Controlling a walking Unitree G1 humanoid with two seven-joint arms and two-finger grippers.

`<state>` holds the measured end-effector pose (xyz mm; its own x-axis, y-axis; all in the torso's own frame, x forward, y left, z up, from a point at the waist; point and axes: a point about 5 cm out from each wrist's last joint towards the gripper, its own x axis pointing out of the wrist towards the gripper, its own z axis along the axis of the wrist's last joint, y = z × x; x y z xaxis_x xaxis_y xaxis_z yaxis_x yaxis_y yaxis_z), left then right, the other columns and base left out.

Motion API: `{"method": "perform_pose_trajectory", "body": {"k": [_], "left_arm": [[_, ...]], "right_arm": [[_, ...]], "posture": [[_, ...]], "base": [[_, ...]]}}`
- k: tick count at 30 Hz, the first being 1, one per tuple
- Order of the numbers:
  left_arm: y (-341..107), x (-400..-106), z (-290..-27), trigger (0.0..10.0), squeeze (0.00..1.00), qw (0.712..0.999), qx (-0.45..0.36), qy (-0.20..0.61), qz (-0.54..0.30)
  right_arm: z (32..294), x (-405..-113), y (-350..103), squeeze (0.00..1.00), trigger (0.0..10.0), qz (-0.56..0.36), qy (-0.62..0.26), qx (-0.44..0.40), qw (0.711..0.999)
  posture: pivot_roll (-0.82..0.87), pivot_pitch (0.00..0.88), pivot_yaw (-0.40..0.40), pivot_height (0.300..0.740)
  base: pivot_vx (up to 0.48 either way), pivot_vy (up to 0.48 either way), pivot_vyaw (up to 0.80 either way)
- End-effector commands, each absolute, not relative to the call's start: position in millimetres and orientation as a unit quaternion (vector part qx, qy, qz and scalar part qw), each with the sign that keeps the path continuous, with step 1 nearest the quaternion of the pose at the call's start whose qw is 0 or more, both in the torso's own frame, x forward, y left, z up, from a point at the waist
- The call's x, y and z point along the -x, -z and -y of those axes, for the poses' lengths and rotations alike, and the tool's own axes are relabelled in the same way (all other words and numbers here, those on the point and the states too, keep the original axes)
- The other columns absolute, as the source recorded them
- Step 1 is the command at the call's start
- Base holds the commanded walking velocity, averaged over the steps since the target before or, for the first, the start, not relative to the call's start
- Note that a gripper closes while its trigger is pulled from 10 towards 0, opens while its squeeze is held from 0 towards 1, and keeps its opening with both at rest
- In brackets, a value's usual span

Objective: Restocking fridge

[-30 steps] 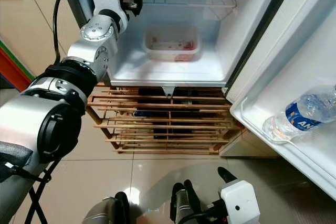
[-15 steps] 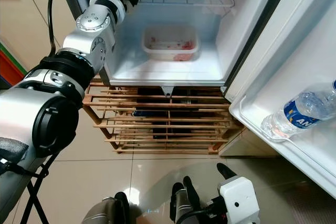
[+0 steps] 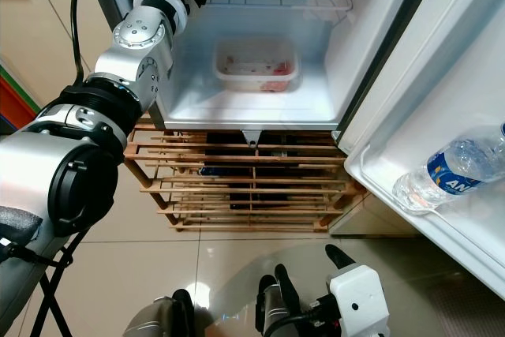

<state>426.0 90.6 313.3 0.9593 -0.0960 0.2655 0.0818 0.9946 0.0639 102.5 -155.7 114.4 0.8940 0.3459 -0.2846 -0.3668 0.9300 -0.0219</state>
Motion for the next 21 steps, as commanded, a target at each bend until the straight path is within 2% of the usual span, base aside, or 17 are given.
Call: {"method": "perform_pose_trajectory", "body": {"k": [1, 2, 13, 16, 21], "left_arm": [[-317, -427, -101, 10.0, 0.13, 0.989, -0.040, 0.029, 0.140], [-315, -427, -102, 10.0, 0.00, 0.990, -0.038, 0.025, 0.137], [-321, -428, -109, 10.0, 0.00, 0.990, -0.026, 0.018, 0.138], [-320, -426, -95, 10.0, 0.00, 0.987, -0.032, 0.063, 0.143], [-327, -422, -82, 10.0, 0.00, 0.979, -0.026, 0.103, 0.173]], "right_arm": [[155, -98, -112, 0.00, 10.0, -0.154, -0.183, 0.042, 0.970], [155, -98, -112, 0.00, 10.0, -0.154, -0.183, 0.042, 0.970], [158, -99, -112, 0.00, 10.0, -0.152, -0.169, 0.048, 0.973], [164, -110, -116, 0.00, 10.0, -0.131, -0.129, 0.049, 0.982], [165, -120, -116, 0.00, 10.0, -0.117, -0.125, 0.049, 0.984]], "posture": [[-0.39, 0.199, -0.009, 0.740], [-0.39, 0.202, -0.010, 0.740], [-0.40, 0.207, 0.002, 0.740], [-0.38, 0.207, 0.004, 0.740], [-0.34, 0.199, -0.001, 0.740]], "base": [[0.000, 0.000, 0.00], [0.000, 0.000, 0.00], [0.000, 0.000, 0.00], [0.000, 0.000, 0.00], [0.000, 0.000, 0.00]]}}
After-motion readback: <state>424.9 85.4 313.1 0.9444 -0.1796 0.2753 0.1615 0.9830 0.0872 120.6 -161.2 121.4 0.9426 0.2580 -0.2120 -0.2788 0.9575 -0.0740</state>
